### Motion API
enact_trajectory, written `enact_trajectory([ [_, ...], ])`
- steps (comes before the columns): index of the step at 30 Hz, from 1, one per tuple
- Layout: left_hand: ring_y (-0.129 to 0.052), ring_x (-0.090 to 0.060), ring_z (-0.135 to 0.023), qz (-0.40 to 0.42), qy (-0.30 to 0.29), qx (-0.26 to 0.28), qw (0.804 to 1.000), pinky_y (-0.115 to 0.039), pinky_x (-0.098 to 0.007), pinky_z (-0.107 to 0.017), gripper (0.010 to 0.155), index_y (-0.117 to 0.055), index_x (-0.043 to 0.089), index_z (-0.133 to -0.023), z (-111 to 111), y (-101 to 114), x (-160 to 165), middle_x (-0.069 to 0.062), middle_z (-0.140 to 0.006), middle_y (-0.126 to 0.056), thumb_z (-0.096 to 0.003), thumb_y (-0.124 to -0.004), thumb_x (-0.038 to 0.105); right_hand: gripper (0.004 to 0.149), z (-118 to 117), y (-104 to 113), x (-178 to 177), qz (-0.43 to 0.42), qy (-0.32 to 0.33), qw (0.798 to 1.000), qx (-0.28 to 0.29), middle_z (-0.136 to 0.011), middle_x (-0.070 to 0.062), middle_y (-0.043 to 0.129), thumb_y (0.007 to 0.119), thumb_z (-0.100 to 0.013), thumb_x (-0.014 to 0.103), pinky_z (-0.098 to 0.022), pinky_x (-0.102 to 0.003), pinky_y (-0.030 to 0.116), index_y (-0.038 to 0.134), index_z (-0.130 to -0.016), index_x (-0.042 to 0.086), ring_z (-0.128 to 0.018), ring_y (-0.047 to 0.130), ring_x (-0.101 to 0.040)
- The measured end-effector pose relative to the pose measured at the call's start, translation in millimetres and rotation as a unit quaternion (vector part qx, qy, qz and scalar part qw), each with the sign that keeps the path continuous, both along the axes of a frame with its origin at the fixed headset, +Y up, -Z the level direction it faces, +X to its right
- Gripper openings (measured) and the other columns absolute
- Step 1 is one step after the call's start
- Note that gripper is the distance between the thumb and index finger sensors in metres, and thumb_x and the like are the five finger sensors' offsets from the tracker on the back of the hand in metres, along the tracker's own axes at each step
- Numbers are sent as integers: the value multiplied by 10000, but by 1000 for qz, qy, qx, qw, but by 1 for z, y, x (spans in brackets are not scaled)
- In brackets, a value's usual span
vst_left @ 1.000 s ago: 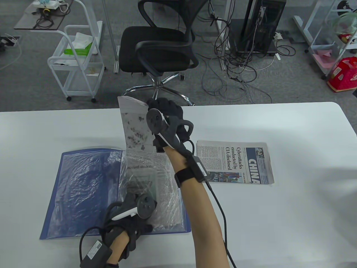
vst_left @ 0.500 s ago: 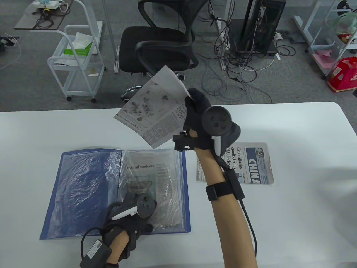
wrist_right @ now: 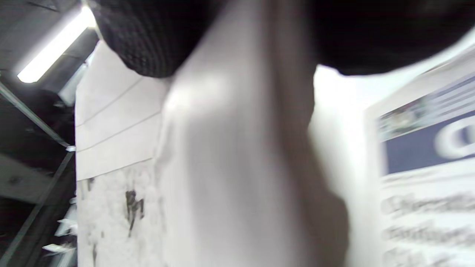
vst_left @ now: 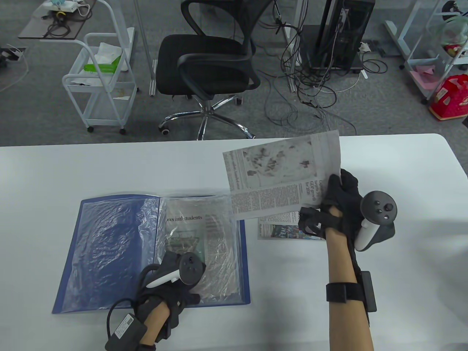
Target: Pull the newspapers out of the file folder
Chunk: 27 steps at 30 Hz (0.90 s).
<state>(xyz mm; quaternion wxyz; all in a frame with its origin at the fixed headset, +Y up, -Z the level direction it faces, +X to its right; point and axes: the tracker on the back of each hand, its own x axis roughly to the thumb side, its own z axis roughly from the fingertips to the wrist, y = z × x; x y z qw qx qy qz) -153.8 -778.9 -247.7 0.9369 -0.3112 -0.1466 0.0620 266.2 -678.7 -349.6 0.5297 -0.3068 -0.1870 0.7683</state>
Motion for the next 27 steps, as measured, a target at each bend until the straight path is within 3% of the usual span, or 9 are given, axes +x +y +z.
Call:
enact_trajectory([
  [6, -227, -484, -1030, 2, 2, 0, 1000, -356, -645, -699, 794, -347, 294, -1083, 0, 0, 0, -44, -1140, -175, -443, -795, 436, 385, 2, -58, 34, 34, -69, 992, -105, -614, -40, 1053, 819, -389, 335, -154, -397, 955, 835, -767, 265, -256, 1146, -178],
  [11, -225, -483, -1031, 2, 3, -1, 1000, -354, -645, -700, 795, -347, 295, -1083, 0, 0, 0, -44, -1139, -176, -442, -795, 436, 399, -2, -72, 40, 107, -77, 979, -155, -634, -47, 1045, 815, -390, 344, -184, -423, 948, 828, -781, 267, -296, 1146, -210],
  [13, -223, -484, -1030, 3, 3, -1, 1000, -353, -645, -699, 796, -346, 293, -1084, 0, 0, -1, -45, -1140, -172, -442, -796, 434, 423, -4, -73, 40, 138, -73, 973, -169, -650, -50, 1037, 816, -389, 352, -228, -432, 940, 815, -801, 258, -323, 1145, -225],
  [16, -222, -483, -1031, 3, 4, -2, 1000, -353, -645, -699, 795, -346, 294, -1083, 0, 0, 0, -44, -1139, -173, -443, -796, 434, 503, -7, -70, 36, 193, -67, 962, -179, -741, -76, 992, 827, -384, 363, -349, -501, 901, 763, -872, 258, -487, 1107, -282],
  [20, -223, -482, -1031, 3, 4, -2, 1000, -352, -645, -700, 794, -346, 293, -1083, 0, 0, -1, -45, -1139, -170, -443, -796, 433, 673, -9, -63, 24, 274, -39, 943, -183, -973, -158, 741, 807, -388, 437, -572, -651, 662, 592, -981, 201, -822, 840, -449],
  [23, -221, -482, -1031, 3, 4, -3, 1000, -350, -645, -700, 794, -345, 295, -1083, 0, 0, -1, -44, -1139, -172, -443, -795, 433, 656, -10, -51, 10, 338, -7, 925, -170, -992, -144, 723, 783, -394, 461, -590, -654, 641, 602, -979, 227, -856, 809, -446],
  [27, -218, -482, -1031, 4, 5, -4, 1000, -348, -645, -700, 795, -345, 293, -1083, 0, 0, -1, -44, -1138, -172, -443, -796, 431, 601, -6, -31, -16, 338, 47, 931, -130, -998, -106, 749, 758, -399, 481, -615, -640, 645, 663, -954, 271, -877, 824, -412],
])
